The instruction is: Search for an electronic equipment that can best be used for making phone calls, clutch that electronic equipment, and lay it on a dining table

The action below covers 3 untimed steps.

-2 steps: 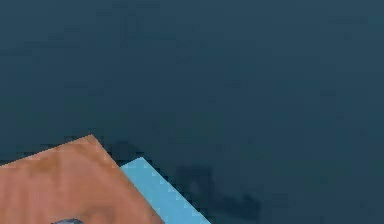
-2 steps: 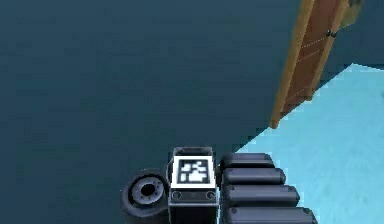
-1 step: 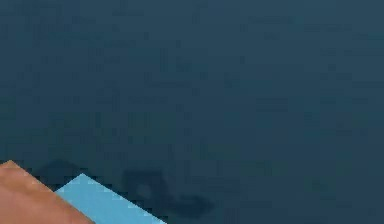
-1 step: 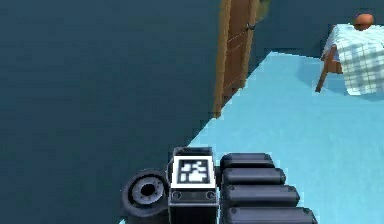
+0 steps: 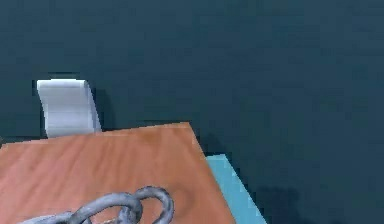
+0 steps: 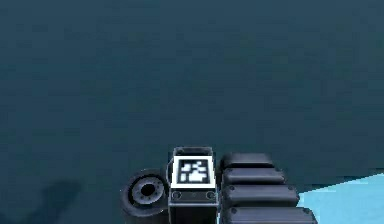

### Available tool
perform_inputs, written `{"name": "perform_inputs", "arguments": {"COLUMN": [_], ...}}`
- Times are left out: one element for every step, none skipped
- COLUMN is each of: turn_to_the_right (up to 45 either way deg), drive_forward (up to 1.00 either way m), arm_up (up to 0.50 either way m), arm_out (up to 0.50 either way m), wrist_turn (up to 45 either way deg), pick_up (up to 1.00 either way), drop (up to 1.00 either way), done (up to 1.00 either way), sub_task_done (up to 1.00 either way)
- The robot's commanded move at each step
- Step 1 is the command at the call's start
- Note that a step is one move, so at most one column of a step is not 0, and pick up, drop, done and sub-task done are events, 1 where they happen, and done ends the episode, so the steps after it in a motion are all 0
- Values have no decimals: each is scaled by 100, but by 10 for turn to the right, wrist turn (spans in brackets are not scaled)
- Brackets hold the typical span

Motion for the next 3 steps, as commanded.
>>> {"name": "perform_inputs", "arguments": {"turn_to_the_right": [-450,-450,-240], "drive_forward": [0,0,0], "arm_up": [0,0,0], "arm_out": [0,0,0], "wrist_turn": [0,0,0], "pick_up": [0,0,0], "drop": [0,0,0], "done": [0,0,0], "sub_task_done": [0,0,0]}}
